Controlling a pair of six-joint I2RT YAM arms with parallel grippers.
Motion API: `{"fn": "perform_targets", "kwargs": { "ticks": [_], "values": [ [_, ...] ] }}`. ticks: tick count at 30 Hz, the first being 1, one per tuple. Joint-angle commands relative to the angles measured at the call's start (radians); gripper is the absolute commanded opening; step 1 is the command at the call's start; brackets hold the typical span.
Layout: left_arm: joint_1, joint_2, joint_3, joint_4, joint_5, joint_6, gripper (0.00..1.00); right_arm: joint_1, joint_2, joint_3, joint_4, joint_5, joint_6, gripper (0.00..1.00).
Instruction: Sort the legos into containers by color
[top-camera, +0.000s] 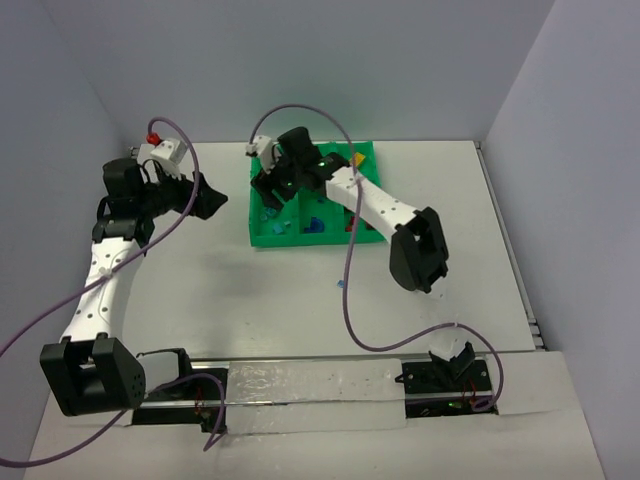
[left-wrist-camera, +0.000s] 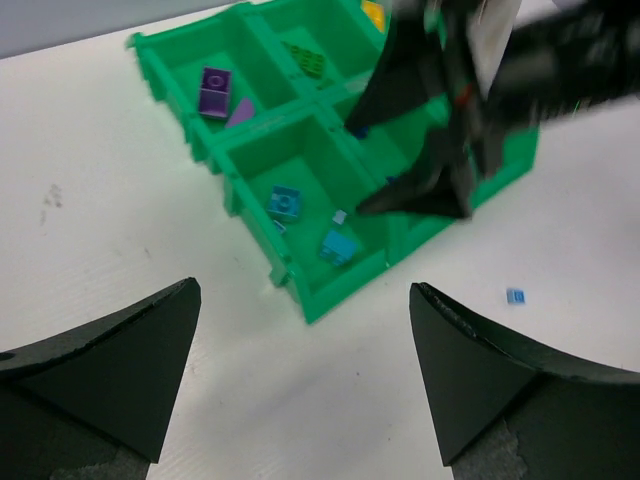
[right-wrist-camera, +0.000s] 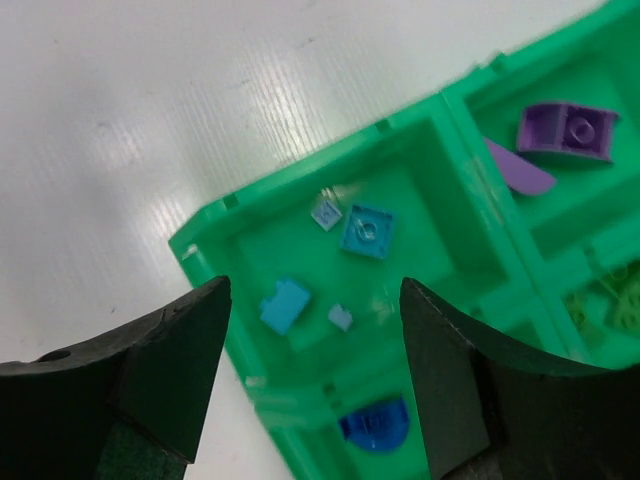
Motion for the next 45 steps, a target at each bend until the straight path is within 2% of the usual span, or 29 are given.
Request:
{"fn": "perform_targets", "kwargs": {
  "ticks": [1,4,6,7,9,13,15,17,19,22,25,33,45],
  "values": [
    [-0.017,-0.043,-0.05,0.068,0.184,0.117,0.95,-0.129,-0.285,-0.092,0.072,-0.057,0.105,0.78],
    [-0.149,-0.033,-0.066,0.033,0.138,0.228,0.93,-0.224,-0.424,-0.265,0.069,-0.078,0.094,0.87],
    [-0.253,-0.014,-0.071,0.015,0.112,0.327,0.92,-0.284,-0.502,-0.362,0.046,-0.072,0.081,0.99],
    [-0.295,-0.005,-0.076,0.014,0.111,0.33,0.92,-0.309,-0.53,-0.365,0.046,-0.072,0.073,1.0],
    [-0.402,0.047,-0.073,0.0,0.127,0.455,0.92,-0.377,-0.613,-0.505,0.022,-0.079,0.049,1.0],
    [-0.577,0.199,-0.03,-0.033,0.226,0.654,0.89,-0.497,-0.724,-0.637,-0.018,-0.102,0.044,1.0],
    [-0.617,0.252,-0.023,-0.019,0.225,0.722,0.89,-0.545,-0.756,-0.677,-0.035,-0.112,0.047,1.0],
    [-0.721,0.312,-0.001,-0.038,0.19,0.852,0.88,-0.586,-0.812,-0.737,-0.037,-0.112,0.043,1.0],
    [-0.78,0.385,0.026,-0.067,0.182,0.926,0.86,-0.599,-0.843,-0.767,-0.038,-0.111,0.041,1.0],
    [-0.82,0.496,0.071,-0.103,0.2,1.067,0.85,-0.616,-0.875,-0.794,-0.04,-0.115,0.033,1.0],
    [-0.838,0.564,0.103,-0.109,0.204,1.112,0.84,-0.627,-0.895,-0.808,-0.049,-0.113,0.028,1.0],
    [-0.856,0.704,0.197,-0.11,0.193,1.13,0.79,-0.65,-0.924,-0.824,-0.06,-0.123,0.025,1.0],
    [-0.876,0.834,0.298,-0.152,0.165,1.128,0.53,-0.663,-0.928,-0.825,-0.072,-0.133,0.013,1.0]
  ]
}}
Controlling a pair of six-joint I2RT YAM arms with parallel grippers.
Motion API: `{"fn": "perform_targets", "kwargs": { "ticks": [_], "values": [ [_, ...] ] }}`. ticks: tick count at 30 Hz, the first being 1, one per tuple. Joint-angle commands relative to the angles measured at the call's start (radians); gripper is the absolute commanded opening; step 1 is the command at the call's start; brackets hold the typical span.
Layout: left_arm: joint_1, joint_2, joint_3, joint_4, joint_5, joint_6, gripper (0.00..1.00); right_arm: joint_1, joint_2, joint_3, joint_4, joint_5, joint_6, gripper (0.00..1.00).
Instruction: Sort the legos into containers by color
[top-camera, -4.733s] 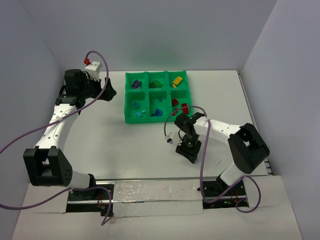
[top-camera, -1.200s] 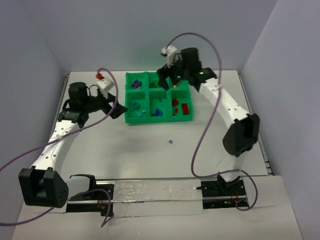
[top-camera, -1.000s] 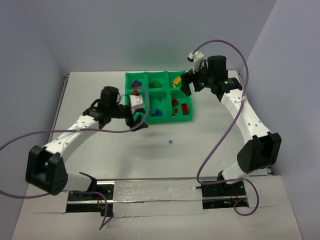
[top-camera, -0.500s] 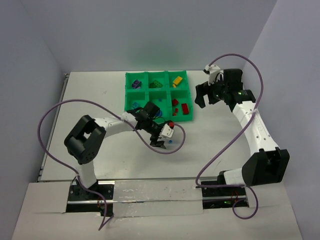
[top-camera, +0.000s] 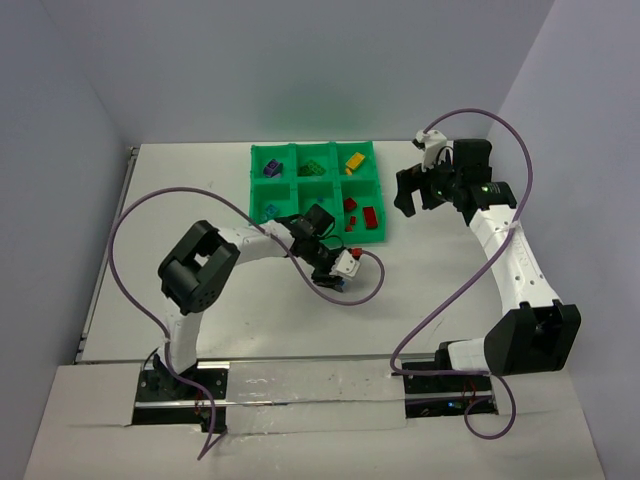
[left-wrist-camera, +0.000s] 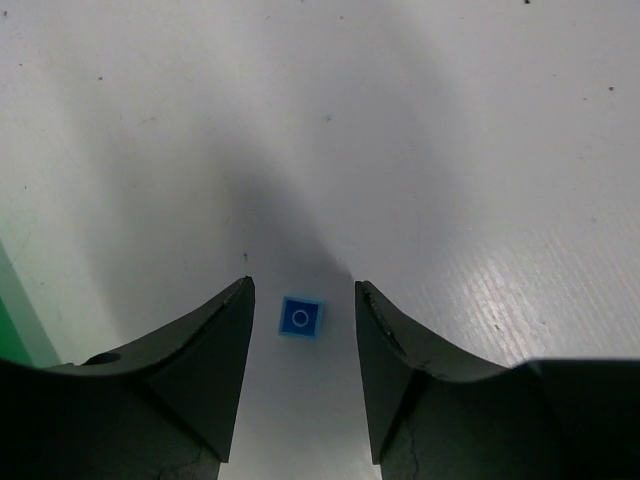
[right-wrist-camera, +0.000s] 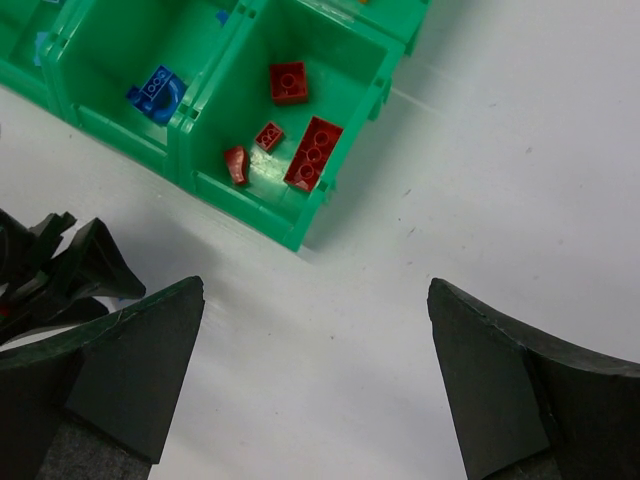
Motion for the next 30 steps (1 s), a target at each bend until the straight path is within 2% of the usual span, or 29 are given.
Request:
{"fn": "perform_targets", "kwargs": {
  "ticks": [1,7,16,20,27,28,30],
  "values": [
    [-0.008,0.039,0.073,-0.04,0.019,0.035,0.52,-0.009,-0.028,-0.007,0.0,-0.019,-0.02,1.0],
    [-0.009,0.068,0.123,-0.121,-0.006,0.049,0.43,-0.011,-0.023,-0.012,-0.001,-0.028,-0.024,1.0],
    [-0.009,0.053,0.104,-0.218,-0.067,0.124,0.44,-0.013,-0.016,-0.007,0.007,-0.03,-0.025,1.0],
    [-0.009,0.054,0.102,-0.192,-0.082,0.098,0.43,-0.013,-0.008,-0.002,0.01,-0.033,-0.024,1.0],
    [-0.009,0.041,0.114,-0.178,-0.073,0.062,0.29,-0.013,0.0,0.007,0.01,-0.044,-0.024,1.0],
    [-0.007,0.029,0.114,-0.165,-0.068,0.034,0.24,-0.012,0.002,0.009,0.011,-0.045,-0.025,1.0],
    [0.001,-0.008,0.11,-0.14,-0.052,-0.048,0.22,-0.011,0.008,0.013,0.012,-0.048,-0.023,1.0]
  ]
}}
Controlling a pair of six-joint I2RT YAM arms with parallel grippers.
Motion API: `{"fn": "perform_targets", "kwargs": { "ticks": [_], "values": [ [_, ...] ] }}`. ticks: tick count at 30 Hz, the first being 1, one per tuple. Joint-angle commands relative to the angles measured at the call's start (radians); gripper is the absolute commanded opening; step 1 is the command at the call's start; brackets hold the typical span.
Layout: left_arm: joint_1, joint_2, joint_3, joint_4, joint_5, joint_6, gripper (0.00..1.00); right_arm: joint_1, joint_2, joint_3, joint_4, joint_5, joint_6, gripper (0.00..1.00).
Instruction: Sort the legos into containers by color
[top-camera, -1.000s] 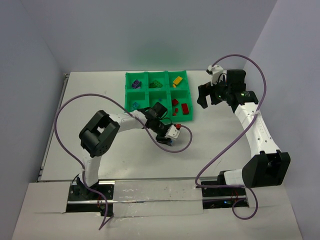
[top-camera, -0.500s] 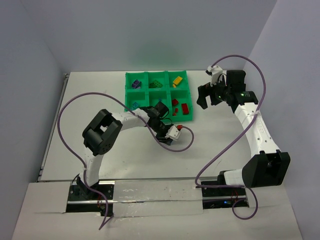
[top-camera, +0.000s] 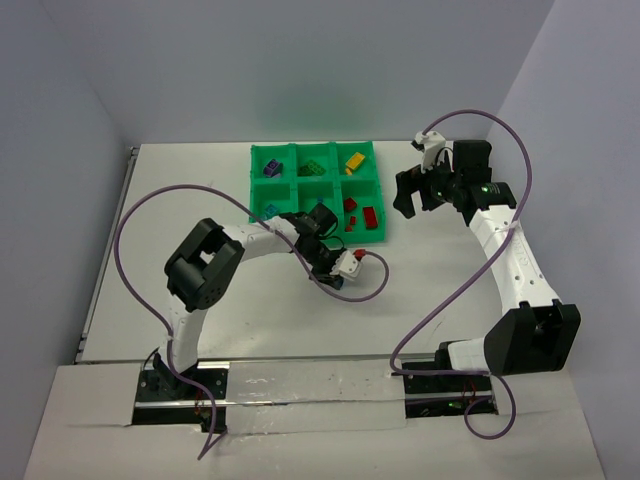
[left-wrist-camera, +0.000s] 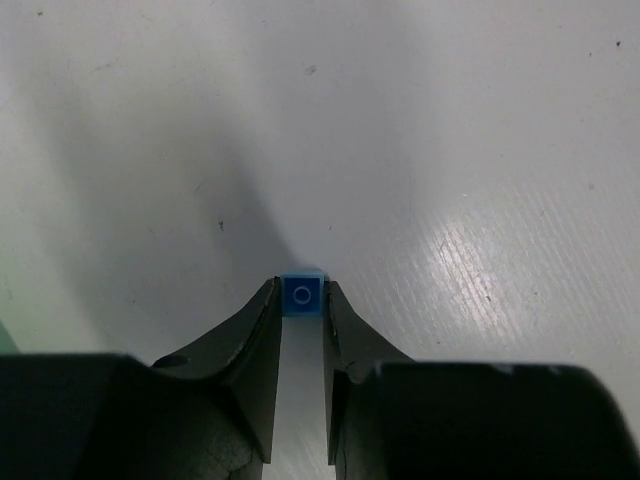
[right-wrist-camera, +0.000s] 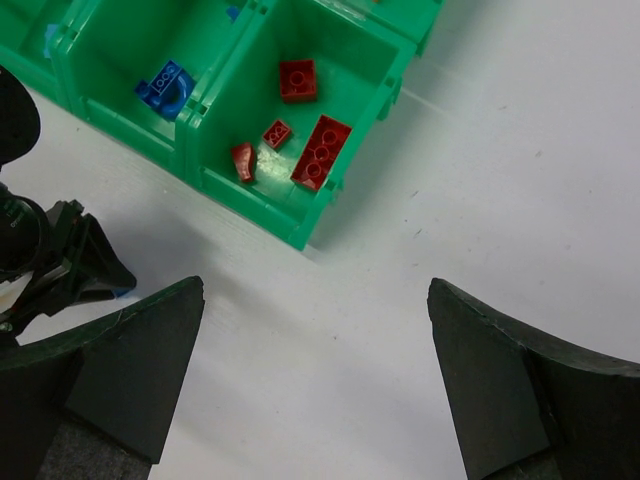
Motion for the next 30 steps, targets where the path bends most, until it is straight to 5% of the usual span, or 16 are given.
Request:
{"fn": "perform_targets", "kwargs": {
  "ticks": [1,6,10,17,30],
  "values": [
    [0.02,-0.093,0.02,0.045,0.03,-0.154,0.22,-0.008,0.008,0.021,0.015,-0.025,-0.004,1.0],
    [0.183,-0.27,0.018,0.172,0.074,-0.553,0.14,-0.006,0.005,-0.001,0.041,-0.044,0.004,1.0],
    [0.426,-0.396,0.015,0.238,0.01,-0.824,0.04,-0.005,0.028,-0.017,0.066,-0.055,0.024,1.0],
    [0.586,-0.388,0.06,0.148,-0.12,-0.89,0.02,-0.006,0.126,0.046,0.086,-0.066,0.05,1.0],
    [0.593,-0.279,0.042,0.159,-0.202,-0.933,0.06,-0.005,0.281,0.151,0.105,-0.037,0.084,1.0]
  ]
}}
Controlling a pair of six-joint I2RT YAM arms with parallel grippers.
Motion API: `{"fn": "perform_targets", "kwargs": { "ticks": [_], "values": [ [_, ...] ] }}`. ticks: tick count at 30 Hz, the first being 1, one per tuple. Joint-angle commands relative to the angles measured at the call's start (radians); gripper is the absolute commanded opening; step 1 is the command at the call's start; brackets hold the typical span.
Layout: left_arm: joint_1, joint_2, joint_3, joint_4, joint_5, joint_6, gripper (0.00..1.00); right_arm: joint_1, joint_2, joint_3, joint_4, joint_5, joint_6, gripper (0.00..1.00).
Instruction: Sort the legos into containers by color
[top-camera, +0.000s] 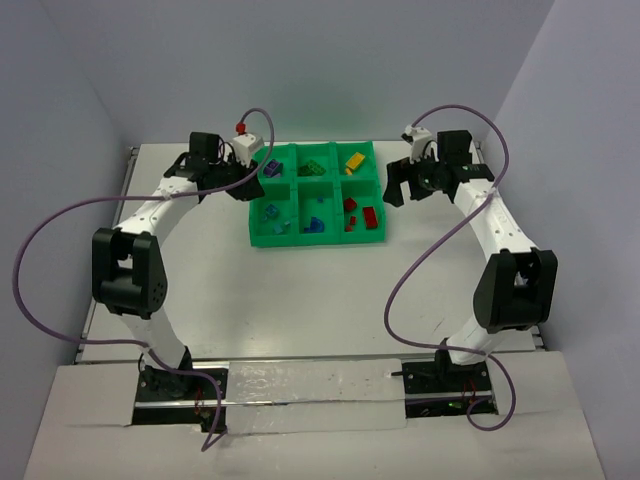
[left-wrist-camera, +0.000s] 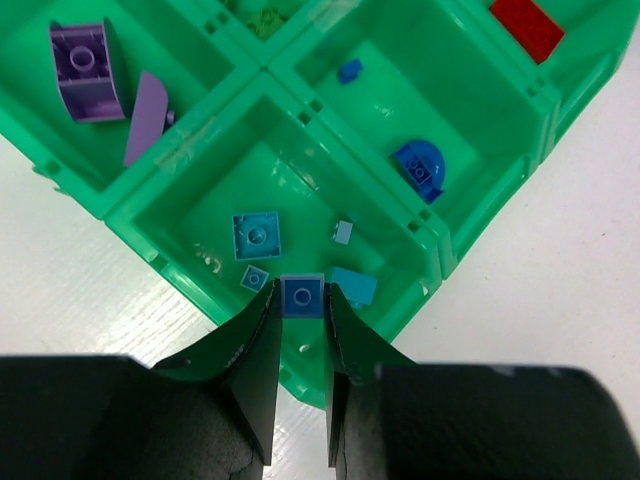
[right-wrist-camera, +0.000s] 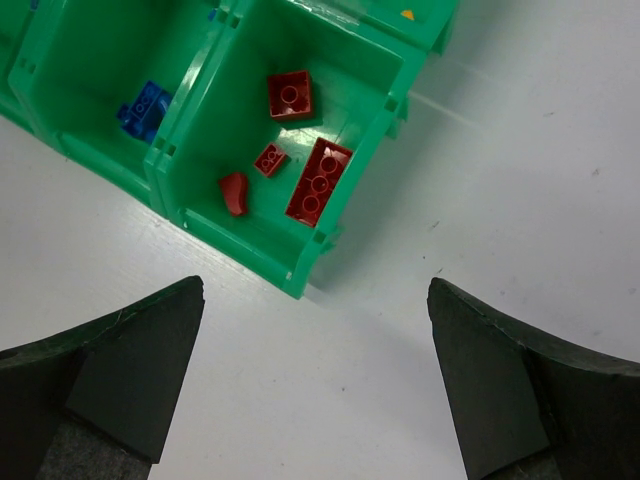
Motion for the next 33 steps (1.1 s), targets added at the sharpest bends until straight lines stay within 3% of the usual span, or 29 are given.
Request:
{"fn": "perform_targets", "kwargs": {
  "ticks": [1,7,15,25,28,31,33],
  "values": [
    [-0.003,0.023,0.004,-0.002,-0.022,-0.025,0.07,-0.005,0.031,0.062,0.044,0.01,0.025,1.0],
    [-0.031,0.074,0.038,-0.03,-0.054,-0.033,0.13,-0.005,0.048,0.077,0.051,0.032,0.032,1.0],
    [-0.074,0.098,0.061,-0.058,-0.124,-0.032,0.4,-0.028,0.036,0.085,0.062,0.061,0.069,1.0],
    [-0.09,0.075,0.05,-0.073,-0.2,-0.031,0.82,-0.079,0.036,0.134,0.022,0.034,0.088,1.0],
    [-0.09,0.042,0.053,-0.069,-0.211,-0.054,0.88,-0.079,0.016,0.128,0.024,0.046,0.069,1.0],
    [-0.075,-0.016,0.08,-0.112,-0.246,-0.073,0.99,-0.093,-0.014,0.114,0.033,0.068,0.062,1.0],
    [-0.058,-0.038,0.102,-0.154,-0.315,-0.117,0.99,-0.107,-0.034,0.098,0.043,0.077,0.06,1.0]
  ]
}}
